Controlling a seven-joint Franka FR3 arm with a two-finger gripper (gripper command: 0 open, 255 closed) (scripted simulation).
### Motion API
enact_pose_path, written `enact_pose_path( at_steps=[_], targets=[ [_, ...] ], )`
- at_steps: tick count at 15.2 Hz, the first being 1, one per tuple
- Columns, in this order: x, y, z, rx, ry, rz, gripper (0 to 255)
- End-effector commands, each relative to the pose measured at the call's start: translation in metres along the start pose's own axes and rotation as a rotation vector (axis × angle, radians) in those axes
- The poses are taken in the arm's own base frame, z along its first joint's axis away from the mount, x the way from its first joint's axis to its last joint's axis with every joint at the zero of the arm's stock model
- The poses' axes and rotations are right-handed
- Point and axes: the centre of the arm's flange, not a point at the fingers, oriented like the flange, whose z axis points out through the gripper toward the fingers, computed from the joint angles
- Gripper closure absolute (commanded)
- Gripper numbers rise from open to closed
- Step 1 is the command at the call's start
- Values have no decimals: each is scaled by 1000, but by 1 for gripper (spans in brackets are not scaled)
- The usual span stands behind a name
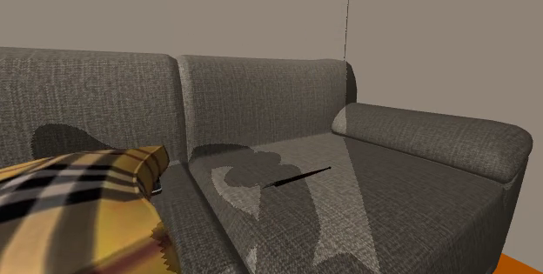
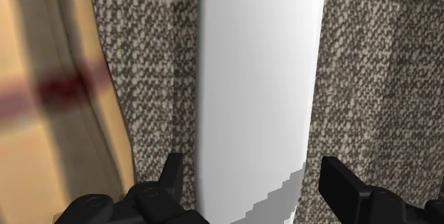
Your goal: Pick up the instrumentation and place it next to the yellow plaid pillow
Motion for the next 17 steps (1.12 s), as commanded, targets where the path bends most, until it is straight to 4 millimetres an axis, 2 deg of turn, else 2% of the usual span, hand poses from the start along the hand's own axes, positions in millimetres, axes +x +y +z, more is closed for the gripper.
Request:
enact_pose_path(
  at_steps=[1, 5, 9, 17],
  targets=[
    [0, 1, 1, -2, -3, 1, 0],
    [0, 1, 1, -2, -3, 1, 0],
    [0, 1, -49, -2, -3, 1, 0],
    [0, 1, -49, -2, -3, 1, 0]
  ],
)
